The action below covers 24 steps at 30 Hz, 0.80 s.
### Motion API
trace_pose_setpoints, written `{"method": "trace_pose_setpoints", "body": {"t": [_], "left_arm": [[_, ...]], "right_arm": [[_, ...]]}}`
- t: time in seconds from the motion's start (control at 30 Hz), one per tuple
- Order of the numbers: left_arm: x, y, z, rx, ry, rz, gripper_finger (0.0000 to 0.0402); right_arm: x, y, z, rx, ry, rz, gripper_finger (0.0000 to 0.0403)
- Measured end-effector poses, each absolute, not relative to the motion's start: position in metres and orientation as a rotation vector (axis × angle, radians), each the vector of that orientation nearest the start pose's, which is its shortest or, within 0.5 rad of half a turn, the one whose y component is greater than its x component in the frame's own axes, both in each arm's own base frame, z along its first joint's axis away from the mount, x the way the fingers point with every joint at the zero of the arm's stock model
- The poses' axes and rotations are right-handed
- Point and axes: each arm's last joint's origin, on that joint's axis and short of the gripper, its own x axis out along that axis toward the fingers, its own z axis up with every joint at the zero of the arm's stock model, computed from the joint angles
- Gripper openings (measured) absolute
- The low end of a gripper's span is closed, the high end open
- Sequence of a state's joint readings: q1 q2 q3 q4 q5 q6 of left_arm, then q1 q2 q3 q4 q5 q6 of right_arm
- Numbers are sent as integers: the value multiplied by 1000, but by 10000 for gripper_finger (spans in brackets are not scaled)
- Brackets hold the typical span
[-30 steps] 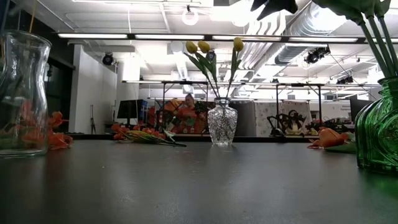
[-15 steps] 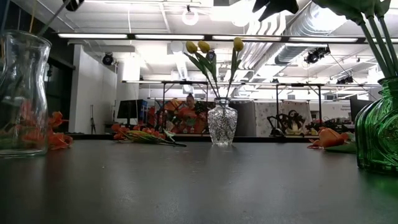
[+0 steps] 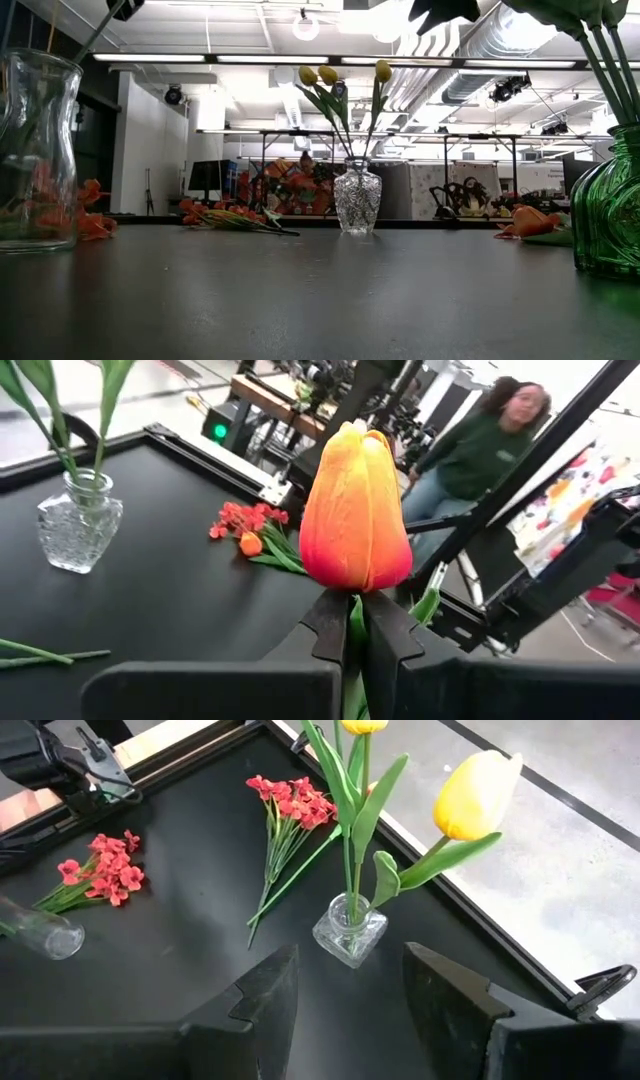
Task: Sort flowers into vase by color
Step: Put the left orange tulip into the bottom transparent vase
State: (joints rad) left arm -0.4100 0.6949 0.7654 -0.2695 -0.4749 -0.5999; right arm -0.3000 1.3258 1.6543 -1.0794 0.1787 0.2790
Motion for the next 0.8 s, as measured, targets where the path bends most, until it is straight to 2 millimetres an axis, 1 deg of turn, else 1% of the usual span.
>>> {"method": "trace_pose_setpoints", "body": {"t": [0.33,0.57,0.8], "left_arm": [[130,-68,332,-479,110,179,0],[128,-71,332,-528,96,183,0],[128,-72,332,-496,120,131,7]], "right_arm": [[227,-76,431,307,677,-555,169],[230,-77,434,306,630,-552,169],[231,-77,434,325,620,-558,169]]}}
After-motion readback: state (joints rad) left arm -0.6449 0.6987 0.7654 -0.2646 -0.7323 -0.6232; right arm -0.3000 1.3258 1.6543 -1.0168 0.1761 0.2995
